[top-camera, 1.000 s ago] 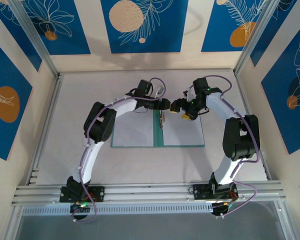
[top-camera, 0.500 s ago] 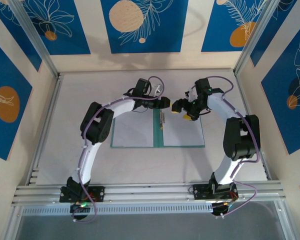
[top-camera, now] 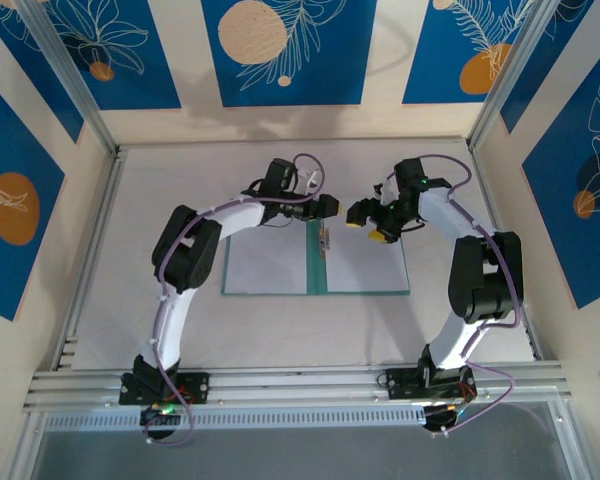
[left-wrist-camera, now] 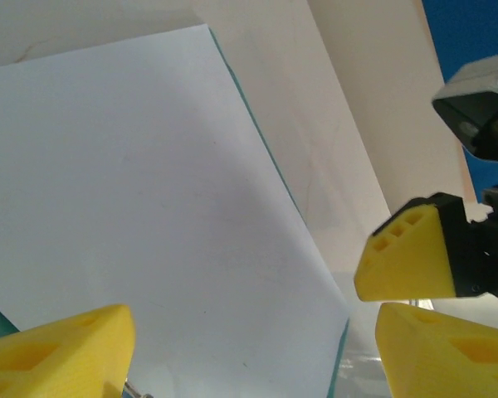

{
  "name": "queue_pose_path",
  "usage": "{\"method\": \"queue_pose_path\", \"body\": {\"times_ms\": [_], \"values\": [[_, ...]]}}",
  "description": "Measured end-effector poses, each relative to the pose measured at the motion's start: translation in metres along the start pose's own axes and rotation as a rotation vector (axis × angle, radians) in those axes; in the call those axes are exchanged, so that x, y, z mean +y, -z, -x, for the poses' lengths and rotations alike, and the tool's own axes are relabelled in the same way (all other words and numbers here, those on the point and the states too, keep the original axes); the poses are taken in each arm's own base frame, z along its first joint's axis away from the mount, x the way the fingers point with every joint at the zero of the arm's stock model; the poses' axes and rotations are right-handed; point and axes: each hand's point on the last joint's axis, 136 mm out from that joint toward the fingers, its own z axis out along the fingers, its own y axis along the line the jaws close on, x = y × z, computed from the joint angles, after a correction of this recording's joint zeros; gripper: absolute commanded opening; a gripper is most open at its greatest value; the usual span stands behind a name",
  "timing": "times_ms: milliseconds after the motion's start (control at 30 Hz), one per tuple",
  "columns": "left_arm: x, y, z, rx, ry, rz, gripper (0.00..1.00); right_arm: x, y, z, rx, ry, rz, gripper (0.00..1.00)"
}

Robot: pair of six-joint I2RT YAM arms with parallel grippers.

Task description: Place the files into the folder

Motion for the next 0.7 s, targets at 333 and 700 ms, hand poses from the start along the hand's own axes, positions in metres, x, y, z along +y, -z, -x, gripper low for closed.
{"method": "queue_pose_path", "body": {"times_ms": [333,700], "values": [[-0.025,0.021,-0.024,0.01,0.036,-0.073,0.74,0.002,0.003,-0.003,-0.002,0.005,0.007,0.81],[-0.047,0.063,-0.054,-0.02,0.069,-0.067,0.77,0.036,0.003,-0.022,0.023,0.057,0.052,0.77]]}}
